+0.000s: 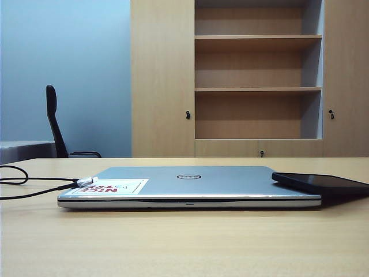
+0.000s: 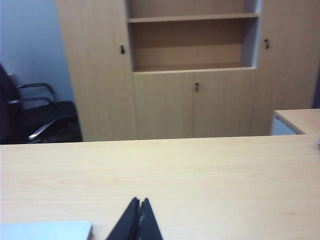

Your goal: Pick up the charging cable and the phone, plug the charging cable into the charging port on the phone, and finally place them back on the table.

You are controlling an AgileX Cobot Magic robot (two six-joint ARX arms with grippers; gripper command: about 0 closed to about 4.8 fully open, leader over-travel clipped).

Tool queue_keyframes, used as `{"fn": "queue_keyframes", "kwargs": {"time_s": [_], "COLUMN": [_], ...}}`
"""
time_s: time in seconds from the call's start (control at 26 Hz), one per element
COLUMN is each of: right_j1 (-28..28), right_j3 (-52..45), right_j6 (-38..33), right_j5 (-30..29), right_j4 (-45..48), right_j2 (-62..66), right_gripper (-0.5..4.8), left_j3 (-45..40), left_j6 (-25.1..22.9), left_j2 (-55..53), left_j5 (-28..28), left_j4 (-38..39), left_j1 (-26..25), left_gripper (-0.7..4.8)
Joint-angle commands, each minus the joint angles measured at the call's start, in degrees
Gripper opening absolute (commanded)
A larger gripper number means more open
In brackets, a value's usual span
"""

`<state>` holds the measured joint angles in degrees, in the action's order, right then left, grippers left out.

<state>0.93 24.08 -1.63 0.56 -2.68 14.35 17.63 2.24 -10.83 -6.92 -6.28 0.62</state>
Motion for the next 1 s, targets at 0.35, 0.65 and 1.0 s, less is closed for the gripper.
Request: {"fn": "queue_keyframes", "kwargs": {"time_s": [0.35, 0.65, 1.0], "right_j1": [-5.16, -16.04, -25.86], "right_j3": [8.17, 11.17, 11.19], "right_j6": [0.20, 0.76, 6.19], "right_j5": [-3.21, -2.99, -1.42], "right_j4": [1.64, 1.18, -3.30], "right_j2": [9.77, 15.12, 15.61], "right_gripper": [-0.05, -0.05, -0.06], "left_j3": [5.46, 5.62, 5.62], "left_j6": [-0.26, -0.50, -11.56], "left_j2": [-14.80, -25.14, -32.79], "left_j5": [-0.17, -0.17, -0.17], "left_j4": [-3.41, -6.40, -7.08], "left_j1": [2.86, 10.97, 14.75], "left_gripper": [-0.06, -0.06, -0.06]}}
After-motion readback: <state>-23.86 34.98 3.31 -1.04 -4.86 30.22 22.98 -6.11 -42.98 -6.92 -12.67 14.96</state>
